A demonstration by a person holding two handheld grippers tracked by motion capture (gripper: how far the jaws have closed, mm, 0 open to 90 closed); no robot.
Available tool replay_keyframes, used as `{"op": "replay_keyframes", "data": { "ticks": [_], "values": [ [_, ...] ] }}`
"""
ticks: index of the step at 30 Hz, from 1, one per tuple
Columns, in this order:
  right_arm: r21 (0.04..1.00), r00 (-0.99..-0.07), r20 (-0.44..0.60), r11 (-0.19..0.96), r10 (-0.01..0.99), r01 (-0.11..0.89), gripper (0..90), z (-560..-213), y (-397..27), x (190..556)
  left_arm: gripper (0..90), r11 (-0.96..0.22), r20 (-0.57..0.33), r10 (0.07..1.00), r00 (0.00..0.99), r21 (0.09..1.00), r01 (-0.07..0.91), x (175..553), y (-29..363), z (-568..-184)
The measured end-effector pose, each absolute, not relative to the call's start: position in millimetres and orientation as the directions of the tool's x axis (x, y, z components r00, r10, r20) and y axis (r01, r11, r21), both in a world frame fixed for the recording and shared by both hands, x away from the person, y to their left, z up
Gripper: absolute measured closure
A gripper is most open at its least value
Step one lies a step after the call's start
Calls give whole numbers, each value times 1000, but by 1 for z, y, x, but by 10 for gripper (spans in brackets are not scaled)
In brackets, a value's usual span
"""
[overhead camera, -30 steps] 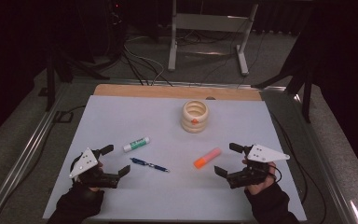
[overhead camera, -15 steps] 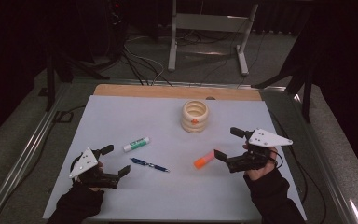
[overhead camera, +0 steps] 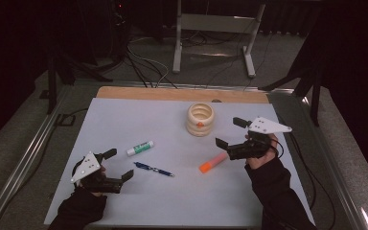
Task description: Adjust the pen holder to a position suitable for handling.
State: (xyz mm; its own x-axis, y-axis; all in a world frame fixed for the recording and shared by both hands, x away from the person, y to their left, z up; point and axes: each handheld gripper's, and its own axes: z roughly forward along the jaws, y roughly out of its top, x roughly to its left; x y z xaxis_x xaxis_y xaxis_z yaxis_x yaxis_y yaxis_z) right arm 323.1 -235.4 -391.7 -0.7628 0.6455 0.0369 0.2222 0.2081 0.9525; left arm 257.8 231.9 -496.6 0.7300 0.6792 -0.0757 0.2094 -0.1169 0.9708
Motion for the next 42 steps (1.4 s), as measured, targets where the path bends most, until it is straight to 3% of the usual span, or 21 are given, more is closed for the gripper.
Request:
{"op": "replay_keyframes", "data": {
  "ticks": [20,29,42],
  "values": [
    [947,-701,63,180,710,267,0,-400,-231,375,0,-113,-81,678,731,971,212,258,232,-497],
    [927,-629,135,126,765,352,0,-409,-224,404,0,-109,-84,677,731,971,213,258,232,-497],
    [895,-575,158,129,803,427,14,-420,-212,437,0,-105,-89,675,732,971,215,258,233,-497]
  ]
}}
